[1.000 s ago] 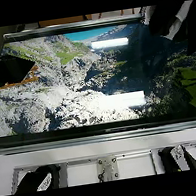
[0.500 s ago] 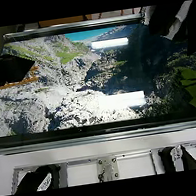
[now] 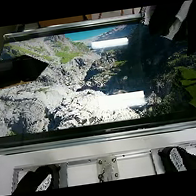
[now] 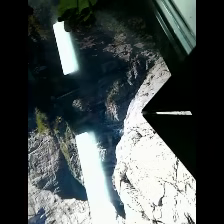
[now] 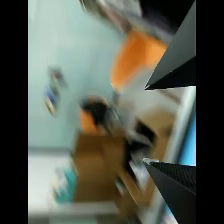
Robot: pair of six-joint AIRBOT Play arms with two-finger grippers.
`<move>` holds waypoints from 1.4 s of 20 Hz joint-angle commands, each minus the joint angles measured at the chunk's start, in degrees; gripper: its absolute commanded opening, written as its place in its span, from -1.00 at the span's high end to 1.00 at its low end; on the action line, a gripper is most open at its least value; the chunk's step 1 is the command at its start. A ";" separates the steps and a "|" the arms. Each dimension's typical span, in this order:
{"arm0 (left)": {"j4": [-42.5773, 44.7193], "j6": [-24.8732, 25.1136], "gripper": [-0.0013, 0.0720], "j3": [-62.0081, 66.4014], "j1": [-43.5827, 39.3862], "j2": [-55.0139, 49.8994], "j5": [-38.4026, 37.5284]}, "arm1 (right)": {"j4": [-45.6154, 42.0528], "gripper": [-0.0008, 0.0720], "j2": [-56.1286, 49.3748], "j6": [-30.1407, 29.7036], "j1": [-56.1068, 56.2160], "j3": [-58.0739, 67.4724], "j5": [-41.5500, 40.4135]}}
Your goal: Fold the clothes and pants, and hang the long-sleeved shirts on hangers.
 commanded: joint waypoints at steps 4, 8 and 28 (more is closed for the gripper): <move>-0.17 2.32 0.91 -0.02 -6.69 -8.55 3.08 | -28.72 -0.31 -7.78 18.99 35.04 -5.55 10.12; -0.17 2.05 0.91 -4.87 -8.74 -10.34 7.93 | -30.10 -0.31 -15.41 24.55 45.22 -5.55 11.78; -0.24 -0.72 0.91 -20.28 -12.98 -5.73 20.44 | -28.98 0.90 -21.00 26.91 50.90 -5.55 11.82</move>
